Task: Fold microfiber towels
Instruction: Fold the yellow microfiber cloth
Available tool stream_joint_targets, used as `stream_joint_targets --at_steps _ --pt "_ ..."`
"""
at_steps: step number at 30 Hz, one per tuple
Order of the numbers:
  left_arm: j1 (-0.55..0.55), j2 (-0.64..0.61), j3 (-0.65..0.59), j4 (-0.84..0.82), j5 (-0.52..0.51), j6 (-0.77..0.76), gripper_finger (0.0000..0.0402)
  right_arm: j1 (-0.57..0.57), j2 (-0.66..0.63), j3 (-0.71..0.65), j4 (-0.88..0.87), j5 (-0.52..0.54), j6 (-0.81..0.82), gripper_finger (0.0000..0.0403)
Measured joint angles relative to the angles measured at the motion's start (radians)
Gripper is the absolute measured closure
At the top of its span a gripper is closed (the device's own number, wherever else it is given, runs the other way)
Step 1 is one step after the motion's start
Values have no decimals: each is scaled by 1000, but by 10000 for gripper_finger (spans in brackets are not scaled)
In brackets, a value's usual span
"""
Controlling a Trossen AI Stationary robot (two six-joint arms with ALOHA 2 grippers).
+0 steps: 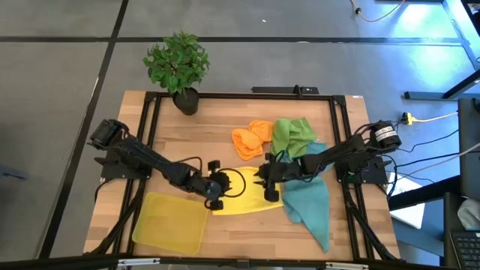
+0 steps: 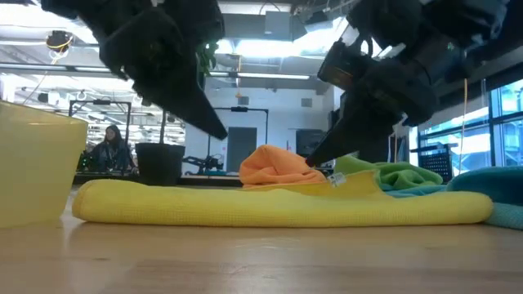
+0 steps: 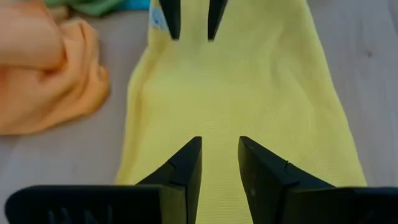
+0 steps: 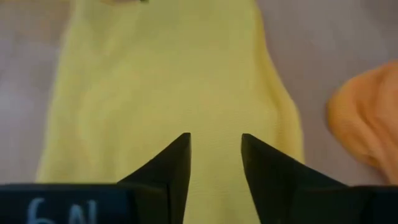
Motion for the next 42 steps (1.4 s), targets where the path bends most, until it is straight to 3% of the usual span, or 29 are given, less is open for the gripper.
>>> stream_joint_targets --at_steps 3,13,22,33,42 --pt "-3 34 0 0 16 -22 305 -49 0 -69 99 -55 5 295" --pt "-7 62 0 23 63 -49 305 -169 0 -194 212 -56 54 372" --pt "-7 62 0 24 89 -66 305 -210 -1 -198 215 15 101 376" --pt "-33 62 0 119 96 -62 305 -205 -110 -198 206 -91 68 376" --pt "-110 62 0 117 108 -82 305 -103 -201 -198 148 -156 -1 376"
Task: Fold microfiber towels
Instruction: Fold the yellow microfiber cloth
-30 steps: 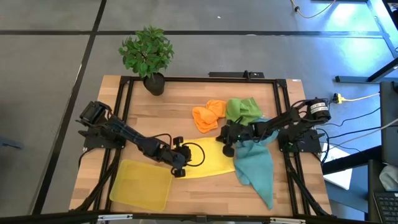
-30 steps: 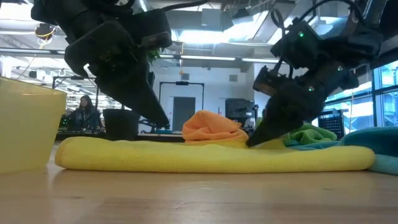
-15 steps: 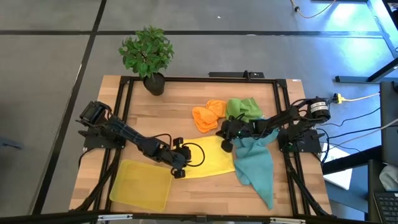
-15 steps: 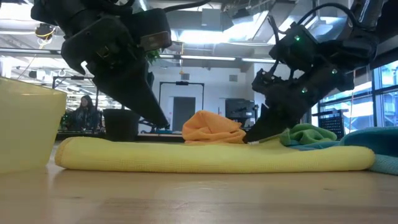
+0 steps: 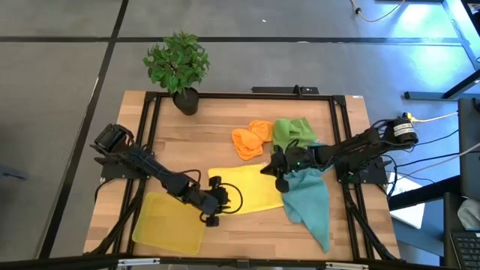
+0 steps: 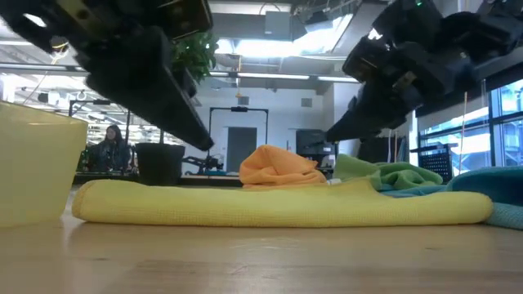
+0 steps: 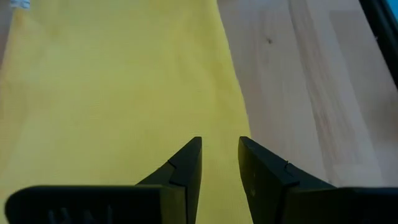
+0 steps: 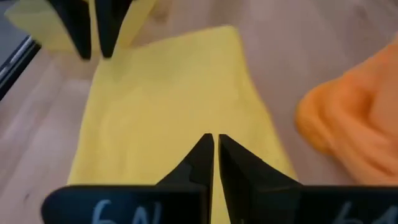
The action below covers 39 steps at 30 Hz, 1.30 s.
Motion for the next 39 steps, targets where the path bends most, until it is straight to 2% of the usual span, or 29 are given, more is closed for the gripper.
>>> stream_joint_targets --at_steps 8,20,28,32,34,39 --pt "-35 -45 0 -167 2 -107 305 65 0 0 -28 38 0 376" --pt "-40 -69 1 -413 1 -243 305 66 0 0 -26 55 0 376" --pt "-19 -74 46 -387 -44 -176 305 65 0 0 -23 56 -7 376" --pt "1 -72 62 -250 -78 -73 305 59 0 0 -43 73 -30 376" --pt "16 -51 65 -183 -67 -27 305 45 1 0 -87 98 -25 376" --pt "56 13 63 -175 -3 -5 305 14 1 0 -178 104 -23 382"
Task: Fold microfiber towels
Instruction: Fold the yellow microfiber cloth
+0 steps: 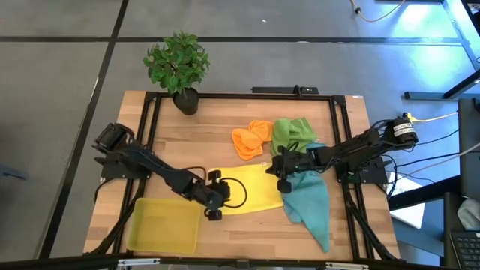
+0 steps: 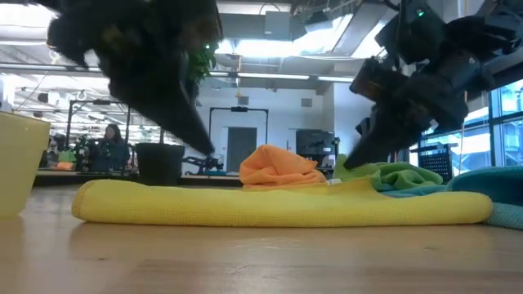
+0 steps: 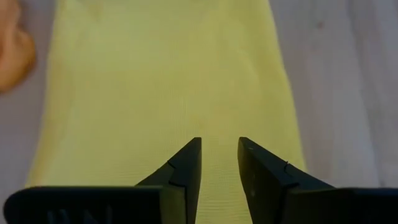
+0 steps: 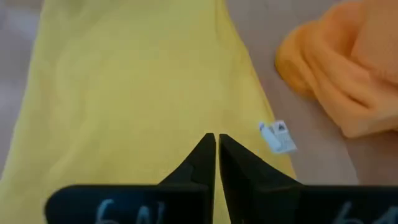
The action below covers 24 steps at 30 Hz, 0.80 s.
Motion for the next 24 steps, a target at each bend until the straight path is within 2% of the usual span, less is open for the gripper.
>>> stream_joint_targets --at_steps 4,10,15,24 --pt "23 50 0 -9 64 11 318 -17 1 0 -26 -1 -4 398" --pt "57 63 0 -88 120 0 394 -42 23 0 -73 -43 21 399" --pt "83 59 1 -154 115 -4 400 -47 49 0 -86 -105 50 399" --pt "143 55 5 -247 108 43 400 5 94 4 -82 -126 85 399"
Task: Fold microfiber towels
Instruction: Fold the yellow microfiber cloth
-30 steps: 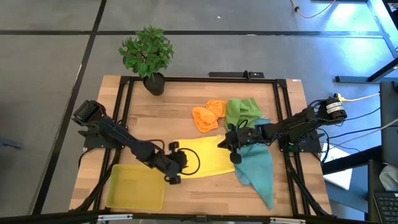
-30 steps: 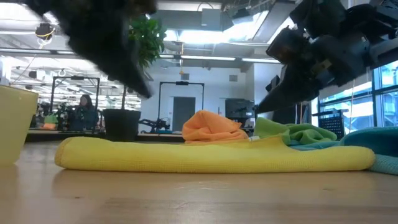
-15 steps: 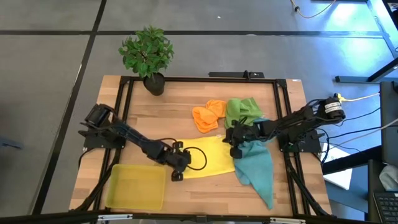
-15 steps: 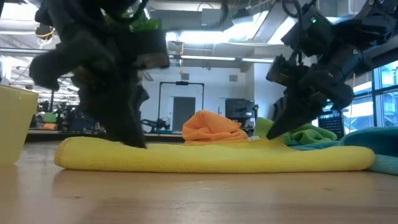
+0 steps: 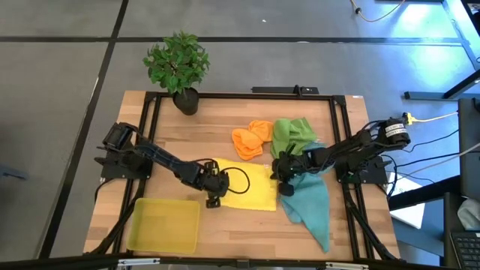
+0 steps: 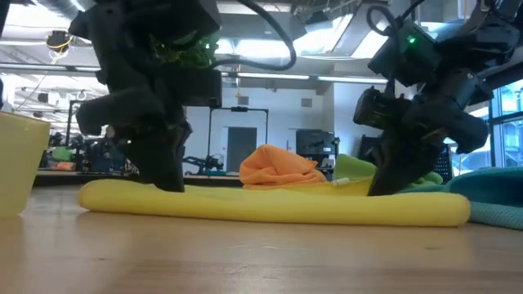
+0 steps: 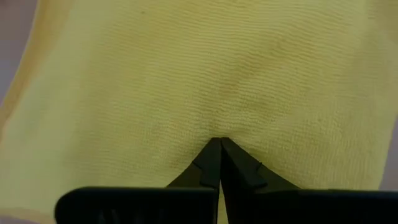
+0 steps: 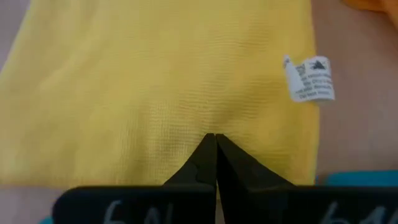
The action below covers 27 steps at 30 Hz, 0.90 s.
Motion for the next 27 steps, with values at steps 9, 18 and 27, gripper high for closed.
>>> stream_joint_targets --at_steps 9,18,27 --pt "52 -13 -1 -121 -40 154 400 112 3 21 -16 -37 80 400" --pt "120 -74 -8 -166 -79 196 389 204 3 61 -19 -42 127 400" --pt "96 -123 20 -188 -81 196 366 202 -3 94 -26 -37 98 378"
